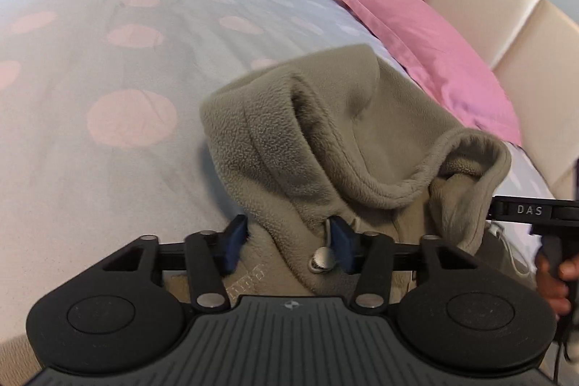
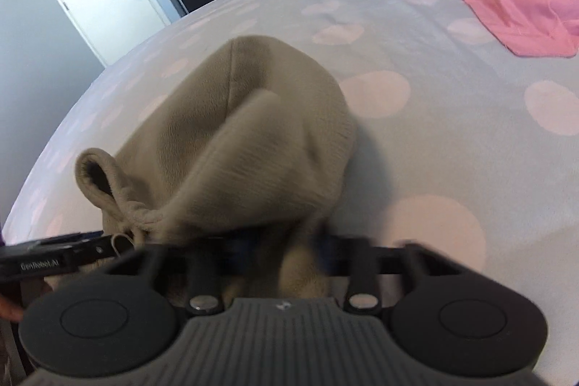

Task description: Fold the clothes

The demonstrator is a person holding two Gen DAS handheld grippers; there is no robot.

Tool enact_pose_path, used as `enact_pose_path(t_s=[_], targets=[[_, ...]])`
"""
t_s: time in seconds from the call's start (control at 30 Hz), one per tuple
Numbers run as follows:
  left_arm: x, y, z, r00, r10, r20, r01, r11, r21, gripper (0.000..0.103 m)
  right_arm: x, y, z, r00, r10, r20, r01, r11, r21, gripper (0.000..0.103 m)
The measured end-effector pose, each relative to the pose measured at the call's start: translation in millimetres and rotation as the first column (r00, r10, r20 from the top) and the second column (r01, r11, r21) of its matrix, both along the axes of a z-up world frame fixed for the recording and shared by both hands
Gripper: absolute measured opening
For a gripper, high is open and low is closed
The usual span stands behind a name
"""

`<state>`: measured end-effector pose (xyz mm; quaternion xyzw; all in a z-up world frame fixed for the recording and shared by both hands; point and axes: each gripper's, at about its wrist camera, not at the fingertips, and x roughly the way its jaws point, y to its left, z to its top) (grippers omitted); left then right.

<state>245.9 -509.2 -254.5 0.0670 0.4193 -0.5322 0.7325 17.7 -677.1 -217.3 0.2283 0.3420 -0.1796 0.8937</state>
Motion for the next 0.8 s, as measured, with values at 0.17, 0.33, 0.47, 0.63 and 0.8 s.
enact_pose_path(t_s=[0.17, 0.33, 0.47, 0.63, 0.8], targets=[[9, 18, 24, 1.0, 0.018, -0.014, -0.019, 0.999, -0.049, 0.015, 10, 18, 22, 1.0, -0.019, 0.023, 0.022, 0.995, -0.101, 0.015], [17, 50, 81, 0.994, 0.036, 0.103, -0.025, 0.994, -0.109, 0.012, 24, 41, 69, 0.996, 0.052, 0.068, -0.038, 0.981, -0.189, 0.014], [35, 85, 119, 0.978, 0.084, 0.192, -0.061, 0.991, -0.123, 0.011, 54, 67, 101, 0.985, 0.121, 0.12, -0.089, 0.966, -0.242, 0.014], [65, 120, 141, 0.955, 0.159, 0.249, -0.129, 0.983, -0.133, 0.011, 101, 103, 117, 0.969, 0.174, 0.173, -0.119, 0.95, -0.289, 0.014], [84, 111, 124, 0.957, 0.192, 0.219, -0.176, 0.98, -0.092, 0.011, 138, 114, 99, 0.98, 0.159, 0.118, -0.117, 0.946, -0.304, 0.014]])
